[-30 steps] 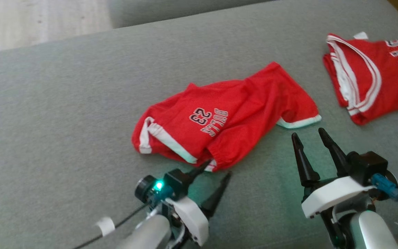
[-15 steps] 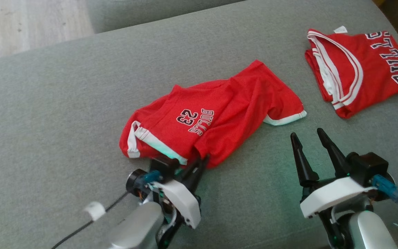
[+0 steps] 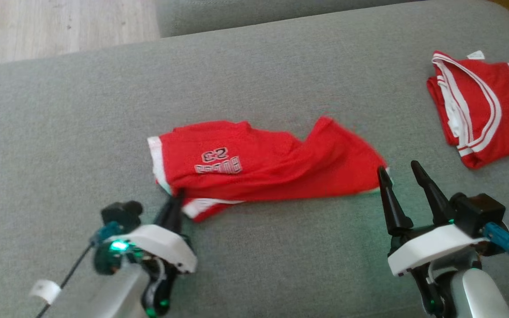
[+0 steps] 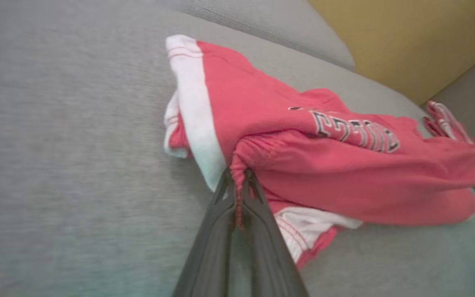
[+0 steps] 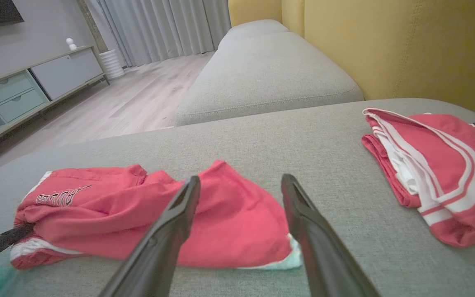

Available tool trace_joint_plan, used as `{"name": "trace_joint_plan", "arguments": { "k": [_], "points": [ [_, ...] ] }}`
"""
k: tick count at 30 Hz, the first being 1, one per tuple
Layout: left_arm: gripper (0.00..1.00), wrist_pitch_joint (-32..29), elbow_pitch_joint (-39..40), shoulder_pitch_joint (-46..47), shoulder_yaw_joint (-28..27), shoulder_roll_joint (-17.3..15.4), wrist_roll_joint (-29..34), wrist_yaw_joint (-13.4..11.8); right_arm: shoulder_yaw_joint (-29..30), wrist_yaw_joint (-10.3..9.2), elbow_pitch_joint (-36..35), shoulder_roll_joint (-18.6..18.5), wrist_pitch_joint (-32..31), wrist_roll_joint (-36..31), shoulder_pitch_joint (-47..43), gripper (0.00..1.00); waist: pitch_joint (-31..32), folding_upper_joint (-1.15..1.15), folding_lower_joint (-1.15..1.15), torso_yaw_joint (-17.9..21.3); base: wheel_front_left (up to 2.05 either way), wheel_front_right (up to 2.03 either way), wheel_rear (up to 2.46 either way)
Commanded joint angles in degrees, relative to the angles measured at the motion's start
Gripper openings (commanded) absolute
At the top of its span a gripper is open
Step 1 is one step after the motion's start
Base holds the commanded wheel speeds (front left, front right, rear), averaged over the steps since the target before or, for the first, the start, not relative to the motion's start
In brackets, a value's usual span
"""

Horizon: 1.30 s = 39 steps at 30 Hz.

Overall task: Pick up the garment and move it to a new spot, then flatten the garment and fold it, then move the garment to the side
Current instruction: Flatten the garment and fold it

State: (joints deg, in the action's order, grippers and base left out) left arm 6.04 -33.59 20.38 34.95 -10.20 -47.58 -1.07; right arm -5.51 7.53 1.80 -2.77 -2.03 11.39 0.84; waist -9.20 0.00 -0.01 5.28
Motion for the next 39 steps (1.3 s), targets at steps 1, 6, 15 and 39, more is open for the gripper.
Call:
{"name": "trace_joint_plan", "arguments": {
  "k": [1, 6, 15, 39],
  "points": [
    [0.0, 0.12, 1.25, 2.73, -2.14, -1.57, 1.24, -1.16, -1.5, -0.04, -2.11, -0.11, 0.31, 0.43, 2.21, 1.0, -0.21, 0.0, 0.01, -0.06, 0.0, 0.0, 0.0],
    [0.04, 1.23, 1.19, 5.42, -1.42, -3.01, 4.32, -3.4, -2.03, -0.04, -1.89, -0.11, 0.43, 0.68, 3.17, 1.0, -0.7, 0.0, 0.01, 0.45, 0.0, 0.0, 0.0],
    [1.0, 5.27, 4.31, 1.67, -0.06, -4.75, 6.55, -3.52, -0.6, -0.04, -1.9, -0.11, 0.74, 0.91, 2.71, 1.0, 0.21, 0.0, 0.01, 0.19, 0.0, 0.0, 0.0],
    [1.0, 8.95, 23.79, -18.18, -21.96, -7.31, 16.71, -3.71, 3.77, -0.04, 0.47, -0.1, -1.84, -1.61, -1.37, 1.0, 8.38, 0.0, 0.01, -3.5, 0.0, 0.0, 0.0]
  ]
}}
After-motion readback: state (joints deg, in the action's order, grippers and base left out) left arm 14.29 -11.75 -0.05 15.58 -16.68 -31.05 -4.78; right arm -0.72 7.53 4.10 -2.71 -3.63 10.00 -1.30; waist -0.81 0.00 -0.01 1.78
